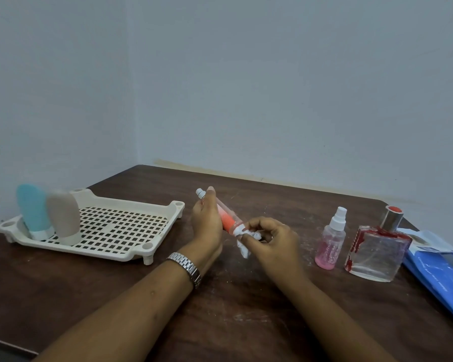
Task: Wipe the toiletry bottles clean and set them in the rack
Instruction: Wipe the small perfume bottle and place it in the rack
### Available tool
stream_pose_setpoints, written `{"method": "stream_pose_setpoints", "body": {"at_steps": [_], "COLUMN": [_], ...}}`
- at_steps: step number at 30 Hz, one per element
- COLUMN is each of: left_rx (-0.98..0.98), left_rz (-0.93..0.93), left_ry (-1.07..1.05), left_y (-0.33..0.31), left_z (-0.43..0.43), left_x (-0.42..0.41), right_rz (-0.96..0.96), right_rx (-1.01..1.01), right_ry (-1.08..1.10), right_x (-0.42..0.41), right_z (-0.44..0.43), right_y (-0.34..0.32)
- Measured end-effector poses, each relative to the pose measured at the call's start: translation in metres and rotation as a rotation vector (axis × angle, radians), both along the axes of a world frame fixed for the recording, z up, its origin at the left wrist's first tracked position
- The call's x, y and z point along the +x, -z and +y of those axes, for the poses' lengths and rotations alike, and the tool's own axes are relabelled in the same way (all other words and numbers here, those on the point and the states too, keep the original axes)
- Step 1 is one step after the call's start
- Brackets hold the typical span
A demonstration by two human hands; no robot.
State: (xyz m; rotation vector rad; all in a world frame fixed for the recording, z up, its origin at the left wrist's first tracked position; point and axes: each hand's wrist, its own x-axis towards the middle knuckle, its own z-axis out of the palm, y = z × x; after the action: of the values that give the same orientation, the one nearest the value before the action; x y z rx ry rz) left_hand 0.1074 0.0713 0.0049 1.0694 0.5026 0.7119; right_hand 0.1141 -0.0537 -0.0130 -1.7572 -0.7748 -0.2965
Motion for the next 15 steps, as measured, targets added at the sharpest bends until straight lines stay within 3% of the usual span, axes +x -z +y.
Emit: {"method": "stream_pose_setpoints", "body": {"at_steps": [5, 11, 15], "left_rx": [0.021, 0.046, 0.064], "left_rz": [0.006, -0.001, -0.013], "left_ry": [-0.004, -0.009, -0.013], "left_y": [0.000, 0.002, 0.000], "left_z": [0.000, 0.001, 0.001], "left_x": [0.002, 0.001, 0.001], "right_rz": [-0.056, -0.115, -0.101], "right_rx": [0.065, -0.069, -0.052], "right_ry": [0.079, 0.013, 0.046], "right_x": [0.000, 0.002, 0.010], "right_z": [0.000, 0.001, -0.002], "right_y": [0.000, 0.004, 0.005]}}
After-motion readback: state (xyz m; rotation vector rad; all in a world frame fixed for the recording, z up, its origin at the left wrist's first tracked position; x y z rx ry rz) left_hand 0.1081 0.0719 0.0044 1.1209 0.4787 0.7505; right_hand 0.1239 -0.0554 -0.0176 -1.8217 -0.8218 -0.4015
